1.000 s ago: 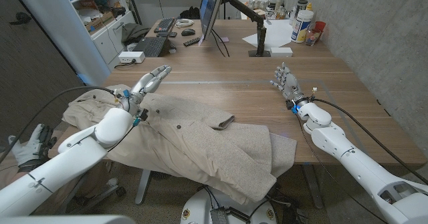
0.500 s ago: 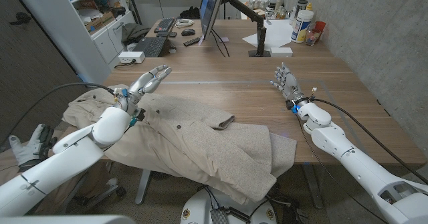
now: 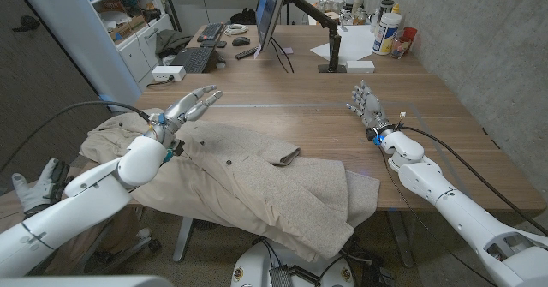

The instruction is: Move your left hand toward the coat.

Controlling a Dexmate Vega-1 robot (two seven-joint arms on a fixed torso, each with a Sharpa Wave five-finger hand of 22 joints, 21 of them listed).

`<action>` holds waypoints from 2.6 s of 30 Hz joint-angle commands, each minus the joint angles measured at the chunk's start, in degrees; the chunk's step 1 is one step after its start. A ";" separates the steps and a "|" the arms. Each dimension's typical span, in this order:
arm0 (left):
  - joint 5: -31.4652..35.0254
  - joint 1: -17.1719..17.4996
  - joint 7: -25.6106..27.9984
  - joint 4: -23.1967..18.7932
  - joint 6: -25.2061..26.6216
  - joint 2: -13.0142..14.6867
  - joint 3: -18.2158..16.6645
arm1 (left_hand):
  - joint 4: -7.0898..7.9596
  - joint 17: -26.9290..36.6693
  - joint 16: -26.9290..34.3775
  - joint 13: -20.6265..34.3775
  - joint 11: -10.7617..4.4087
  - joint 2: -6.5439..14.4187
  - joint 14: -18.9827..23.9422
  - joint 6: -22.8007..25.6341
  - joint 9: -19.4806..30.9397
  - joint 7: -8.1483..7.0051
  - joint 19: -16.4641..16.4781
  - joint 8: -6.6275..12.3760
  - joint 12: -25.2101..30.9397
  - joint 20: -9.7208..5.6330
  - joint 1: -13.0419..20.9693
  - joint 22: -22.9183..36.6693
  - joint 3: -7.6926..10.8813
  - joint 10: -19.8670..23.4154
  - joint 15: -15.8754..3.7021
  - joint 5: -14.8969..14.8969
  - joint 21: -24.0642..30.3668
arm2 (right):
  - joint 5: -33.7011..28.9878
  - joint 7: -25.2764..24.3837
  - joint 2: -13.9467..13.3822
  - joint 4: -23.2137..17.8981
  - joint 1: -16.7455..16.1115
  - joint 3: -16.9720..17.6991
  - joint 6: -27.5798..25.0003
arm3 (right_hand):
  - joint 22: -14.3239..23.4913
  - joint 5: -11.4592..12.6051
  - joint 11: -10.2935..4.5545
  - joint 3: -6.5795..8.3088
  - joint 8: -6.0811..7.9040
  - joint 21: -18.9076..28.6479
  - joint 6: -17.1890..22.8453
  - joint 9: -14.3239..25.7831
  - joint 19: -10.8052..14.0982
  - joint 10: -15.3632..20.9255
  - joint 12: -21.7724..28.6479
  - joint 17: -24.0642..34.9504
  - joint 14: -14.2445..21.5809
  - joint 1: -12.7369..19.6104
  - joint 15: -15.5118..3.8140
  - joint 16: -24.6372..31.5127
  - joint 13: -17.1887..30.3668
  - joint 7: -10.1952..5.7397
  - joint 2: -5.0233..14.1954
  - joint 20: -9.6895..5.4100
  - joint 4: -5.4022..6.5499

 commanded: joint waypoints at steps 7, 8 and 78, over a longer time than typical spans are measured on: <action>2.47 1.65 -2.46 1.63 -7.37 0.30 -1.68 | -1.00 -0.01 0.67 0.05 -1.01 0.11 1.54 3.00 0.24 -0.01 1.93 1.00 0.89 -0.17 1.25 0.17 0.47 2.00 -0.76 0.32 0.59 | -0.53 -0.04 -0.07 0.22 0.15 -0.20 0.33 | 0.12 0.43 0.15 -0.24 -0.27 -0.24 -0.61 0.10 0.23 -0.33 0.37 0.01 -0.63 -0.65 -0.74 0.27 -0.04 -0.11 0.07 0.25 0.16; 2.71 1.61 -2.62 2.05 -9.02 0.40 -1.56 | -1.10 -0.02 0.69 0.05 -1.16 0.12 1.68 3.25 0.24 -0.07 2.09 1.05 1.01 -0.17 1.35 0.17 0.53 2.35 -0.75 0.34 0.63 | -0.64 -0.11 -0.05 0.22 0.22 -0.26 0.30 | 0.12 0.43 0.14 -0.24 -0.27 -0.25 -0.63 0.10 0.22 -0.34 0.37 0.01 -0.64 -0.65 -0.74 0.28 -0.04 -0.10 0.07 0.27 0.16; 22.86 11.93 -7.21 3.52 -24.17 -8.32 -14.17 | -2.97 0.02 1.03 0.02 -1.51 -0.37 4.69 6.74 0.27 -0.56 4.99 1.25 1.91 -1.22 2.16 0.17 1.03 5.91 -2.37 0.56 0.97 | -4.04 -3.70 -0.32 -0.18 0.45 -1.16 -0.35 | 0.13 0.45 0.07 -0.55 -0.31 -0.73 -1.01 0.10 0.39 -0.50 0.53 -0.17 -0.88 -0.77 -0.75 0.46 -0.08 -0.16 0.02 0.28 0.07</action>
